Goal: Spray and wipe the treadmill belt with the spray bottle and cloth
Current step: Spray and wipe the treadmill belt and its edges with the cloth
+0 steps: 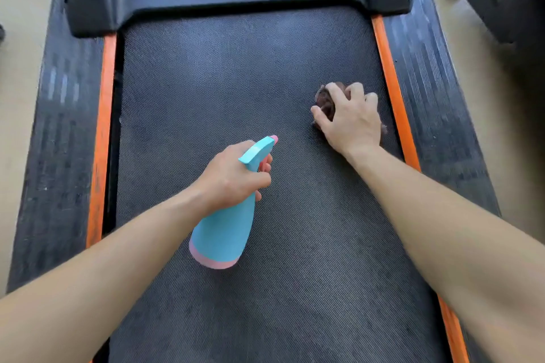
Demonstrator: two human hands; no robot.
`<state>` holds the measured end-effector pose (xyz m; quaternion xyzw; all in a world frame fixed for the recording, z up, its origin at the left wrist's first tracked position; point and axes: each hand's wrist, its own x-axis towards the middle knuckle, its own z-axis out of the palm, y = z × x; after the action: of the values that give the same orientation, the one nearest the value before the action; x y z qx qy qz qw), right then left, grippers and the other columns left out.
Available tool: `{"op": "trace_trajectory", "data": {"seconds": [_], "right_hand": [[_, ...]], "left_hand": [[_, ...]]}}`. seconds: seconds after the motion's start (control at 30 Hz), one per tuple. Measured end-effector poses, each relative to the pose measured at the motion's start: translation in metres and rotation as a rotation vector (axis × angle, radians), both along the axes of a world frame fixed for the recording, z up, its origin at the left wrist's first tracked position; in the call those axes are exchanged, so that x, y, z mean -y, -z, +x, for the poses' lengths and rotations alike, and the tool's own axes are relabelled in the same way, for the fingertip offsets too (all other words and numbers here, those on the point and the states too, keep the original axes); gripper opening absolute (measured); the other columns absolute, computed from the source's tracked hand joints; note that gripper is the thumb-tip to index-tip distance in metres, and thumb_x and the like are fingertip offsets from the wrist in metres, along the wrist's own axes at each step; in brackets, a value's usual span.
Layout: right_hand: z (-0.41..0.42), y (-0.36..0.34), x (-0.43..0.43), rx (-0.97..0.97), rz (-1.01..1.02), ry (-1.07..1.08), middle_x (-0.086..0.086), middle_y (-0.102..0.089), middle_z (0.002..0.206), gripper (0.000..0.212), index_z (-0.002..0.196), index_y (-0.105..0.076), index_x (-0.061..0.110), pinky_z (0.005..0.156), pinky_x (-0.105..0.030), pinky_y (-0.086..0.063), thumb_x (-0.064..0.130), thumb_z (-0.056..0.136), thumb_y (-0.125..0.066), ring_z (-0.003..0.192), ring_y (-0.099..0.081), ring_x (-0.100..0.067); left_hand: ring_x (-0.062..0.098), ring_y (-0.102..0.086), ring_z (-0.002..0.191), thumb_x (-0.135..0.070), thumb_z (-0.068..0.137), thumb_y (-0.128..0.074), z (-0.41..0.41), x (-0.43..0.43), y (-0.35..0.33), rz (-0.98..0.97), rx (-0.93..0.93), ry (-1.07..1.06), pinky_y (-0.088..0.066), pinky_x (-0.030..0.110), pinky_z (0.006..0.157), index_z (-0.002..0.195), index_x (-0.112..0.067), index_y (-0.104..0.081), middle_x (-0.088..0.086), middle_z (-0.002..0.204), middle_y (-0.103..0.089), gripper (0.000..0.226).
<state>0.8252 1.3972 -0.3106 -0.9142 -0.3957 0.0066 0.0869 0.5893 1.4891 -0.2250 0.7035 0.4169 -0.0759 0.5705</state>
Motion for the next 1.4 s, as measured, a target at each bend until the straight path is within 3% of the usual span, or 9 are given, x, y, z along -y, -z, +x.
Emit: {"op": "trace_trajectory", "data": {"seconds": [0.13, 0.27, 0.4, 0.53, 0.83, 0.97, 1.1, 1.3, 1.4], "right_hand": [[-0.042, 0.001, 0.055, 0.064, 0.08, -0.248, -0.014, -0.055, 0.106, 0.042, 0.118, -0.062, 0.025, 0.072, -0.042, -0.051, 0.057, 0.093, -0.053, 0.085, -0.051, -0.034], [-0.058, 0.009, 0.093, 0.124, 0.055, -0.469, -0.013, -0.057, 0.104, 0.032, 0.117, -0.064, 0.026, 0.066, -0.045, -0.051, 0.047, 0.098, -0.051, 0.083, -0.051, -0.033], [-0.022, 0.008, 0.036, 0.178, 0.079, -0.289, -0.012, -0.057, 0.103, 0.029, 0.113, -0.063, 0.027, 0.06, -0.042, -0.051, 0.047, 0.095, -0.054, 0.087, -0.054, -0.035], [-0.007, 0.005, -0.004, 0.091, 0.051, -0.053, -0.013, -0.054, 0.11, 0.03, 0.117, -0.06, 0.027, 0.066, -0.045, -0.05, 0.048, 0.095, -0.055, 0.094, -0.053, -0.038], [-0.049, 0.005, 0.095, 0.039, 0.029, -0.467, -0.009, -0.056, 0.101, 0.035, 0.113, -0.065, 0.027, 0.063, -0.042, -0.053, 0.051, 0.089, -0.056, 0.082, -0.052, -0.032], [-0.023, 0.002, 0.034, 0.054, 0.073, -0.232, -0.011, -0.054, 0.105, 0.031, 0.111, -0.063, 0.027, 0.063, -0.042, -0.052, 0.048, 0.09, -0.057, 0.089, -0.054, -0.035], [-0.022, -0.002, 0.012, 0.014, 0.007, -0.024, -0.01, -0.053, 0.113, 0.034, 0.117, -0.06, 0.027, 0.066, -0.041, -0.048, 0.048, 0.09, -0.062, 0.098, -0.053, -0.035], [-0.063, -0.008, 0.105, -0.009, -0.031, -0.239, -0.009, -0.054, 0.096, 0.041, 0.109, -0.066, 0.023, 0.057, -0.039, -0.053, 0.044, 0.074, -0.076, 0.083, -0.055, -0.033], [-0.049, -0.009, 0.085, 0.014, -0.033, -0.251, -0.008, -0.055, 0.098, 0.037, 0.107, -0.064, 0.025, 0.057, -0.038, -0.053, 0.042, 0.076, -0.076, 0.086, -0.056, -0.032]], "left_hand": [[0.023, -0.076, 0.064, -0.013, 0.075, -0.07, 0.005, 0.0, -0.003, 0.015, -0.006, 0.02, -0.065, 0.035, 0.068, 0.097, -0.017, -0.068, -0.003, 0.097, -0.074, 0.022], [0.018, -0.074, 0.059, 0.0, 0.085, -0.068, 0.009, -0.001, -0.001, 0.007, -0.013, 0.027, -0.058, 0.025, 0.06, 0.1, -0.015, -0.068, -0.004, 0.097, -0.073, 0.021], [0.02, -0.073, 0.06, 0.001, 0.085, -0.067, 0.012, -0.003, 0.004, 0.003, 0.008, -0.001, -0.064, 0.036, 0.068, 0.102, -0.013, -0.069, 0.006, 0.105, -0.076, 0.022], [0.019, -0.071, 0.059, 0.001, 0.085, -0.066, 0.013, -0.007, 0.008, 0.016, -0.007, -0.006, -0.06, 0.03, 0.062, 0.104, -0.011, -0.069, 0.002, 0.1, -0.074, 0.022], [0.018, -0.073, 0.057, -0.001, 0.086, -0.067, 0.018, -0.01, 0.006, 0.022, -0.015, -0.008, -0.061, 0.027, 0.064, 0.101, -0.013, -0.067, -0.003, 0.098, -0.073, 0.019], [0.026, -0.077, 0.067, -0.008, 0.081, -0.07, 0.023, -0.006, 0.004, 0.014, -0.007, -0.004, -0.066, 0.043, 0.077, 0.108, -0.014, -0.07, -0.002, 0.098, -0.075, 0.028], [0.024, -0.076, 0.065, -0.008, 0.08, -0.07, 0.025, -0.002, 0.001, 0.02, -0.01, -0.004, -0.066, 0.045, 0.078, 0.103, -0.016, -0.07, 0.004, 0.104, -0.077, 0.024], [0.027, -0.078, 0.07, -0.022, 0.066, -0.066, 0.021, 0.001, -0.008, 0.003, -0.023, 0.033, -0.066, 0.051, 0.078, 0.096, -0.017, -0.068, -0.001, 0.096, -0.075, 0.03], [0.026, -0.078, 0.069, -0.022, 0.066, -0.067, 0.022, 0.003, -0.007, -0.001, -0.013, 0.032, -0.067, 0.047, 0.077, 0.094, -0.019, -0.067, 0.0, 0.098, -0.076, 0.028]]}}
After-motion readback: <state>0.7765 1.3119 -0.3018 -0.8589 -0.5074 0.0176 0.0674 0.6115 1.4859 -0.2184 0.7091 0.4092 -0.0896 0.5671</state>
